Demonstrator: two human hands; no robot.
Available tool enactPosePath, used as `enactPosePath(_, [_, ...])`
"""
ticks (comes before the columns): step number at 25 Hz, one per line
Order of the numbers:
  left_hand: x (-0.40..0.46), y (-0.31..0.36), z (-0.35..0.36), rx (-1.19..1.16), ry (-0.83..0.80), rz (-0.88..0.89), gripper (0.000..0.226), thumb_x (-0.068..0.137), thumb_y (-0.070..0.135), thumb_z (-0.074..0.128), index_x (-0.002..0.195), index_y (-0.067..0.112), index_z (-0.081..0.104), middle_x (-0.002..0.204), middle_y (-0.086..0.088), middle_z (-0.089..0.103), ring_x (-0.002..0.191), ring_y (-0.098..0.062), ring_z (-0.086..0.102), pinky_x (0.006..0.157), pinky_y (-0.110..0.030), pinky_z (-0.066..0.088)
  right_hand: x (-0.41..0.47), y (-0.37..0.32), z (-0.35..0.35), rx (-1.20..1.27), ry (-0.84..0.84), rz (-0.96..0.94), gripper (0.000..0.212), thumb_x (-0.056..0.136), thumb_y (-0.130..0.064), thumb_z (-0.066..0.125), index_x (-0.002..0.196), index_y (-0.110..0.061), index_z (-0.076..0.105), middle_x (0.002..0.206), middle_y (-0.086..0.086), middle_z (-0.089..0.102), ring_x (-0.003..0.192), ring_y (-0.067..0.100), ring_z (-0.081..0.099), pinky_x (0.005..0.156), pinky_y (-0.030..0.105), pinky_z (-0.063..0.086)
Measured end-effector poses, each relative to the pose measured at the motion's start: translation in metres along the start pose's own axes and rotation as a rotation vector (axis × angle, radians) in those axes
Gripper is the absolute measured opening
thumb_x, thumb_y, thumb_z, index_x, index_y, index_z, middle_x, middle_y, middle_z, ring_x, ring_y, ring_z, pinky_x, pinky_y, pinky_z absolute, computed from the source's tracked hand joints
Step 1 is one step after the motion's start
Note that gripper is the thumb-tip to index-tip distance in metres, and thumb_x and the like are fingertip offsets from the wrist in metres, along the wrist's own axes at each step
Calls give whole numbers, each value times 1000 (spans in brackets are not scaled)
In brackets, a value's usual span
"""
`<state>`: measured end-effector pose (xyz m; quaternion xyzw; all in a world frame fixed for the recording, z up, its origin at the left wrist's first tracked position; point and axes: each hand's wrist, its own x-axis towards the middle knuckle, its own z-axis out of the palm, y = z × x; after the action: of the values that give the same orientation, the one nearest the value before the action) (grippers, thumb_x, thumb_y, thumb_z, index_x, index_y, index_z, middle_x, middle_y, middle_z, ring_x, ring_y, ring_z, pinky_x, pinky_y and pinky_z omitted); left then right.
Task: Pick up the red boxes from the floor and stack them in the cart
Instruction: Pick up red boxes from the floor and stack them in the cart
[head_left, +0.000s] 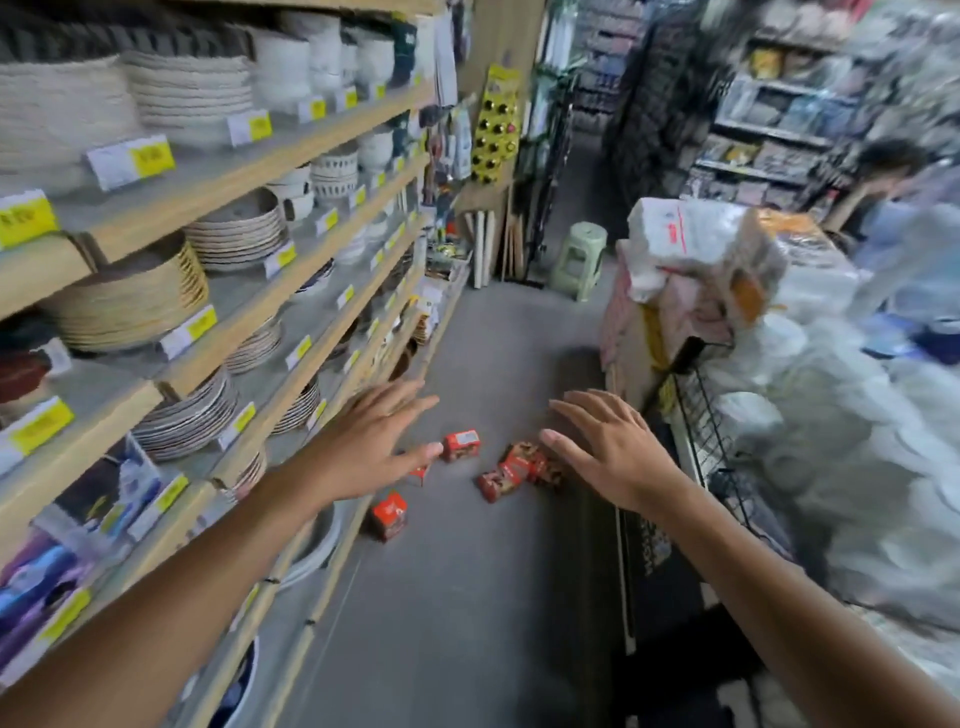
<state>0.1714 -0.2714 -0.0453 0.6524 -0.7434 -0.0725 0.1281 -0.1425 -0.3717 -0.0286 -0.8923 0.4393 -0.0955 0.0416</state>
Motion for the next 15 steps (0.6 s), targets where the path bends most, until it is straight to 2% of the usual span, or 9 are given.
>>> enactPosePath(3, [43,-4,26,-21,-51,81,110,71,94,-2,156,31,31,164,7,21,152,-15,13,122,-32,8,-3,32,15,-8,-36,89,84,90,-81,22,151,-28,46,156,-5,44,149,18,30,123,38,21])
enactPosePath(8, [118,-9,67,-13,-120,89,84,85,81,28,156,35,27,163,11,20,151,-10,12,121,-29,11,33,95,43,-6,-98,151,89,88,-85,18,155,-29,37,158,-6,41,148,18,31,121,40,26])
enactPosePath(10, [151,-13,85,-8,-153,59,79,89,76,34,156,36,25,164,12,17,151,-11,10,121,-32,12,58,122,59,7,-121,152,83,91,-81,25,155,-30,36,158,-6,40,148,18,30,121,40,26])
enactPosePath(15, [237,-26,128,1,-244,-60,96,76,90,12,156,38,23,166,13,6,154,-13,0,124,-46,14,137,202,87,81,-264,137,75,95,-73,38,157,-32,29,161,-6,36,149,20,30,121,42,30])
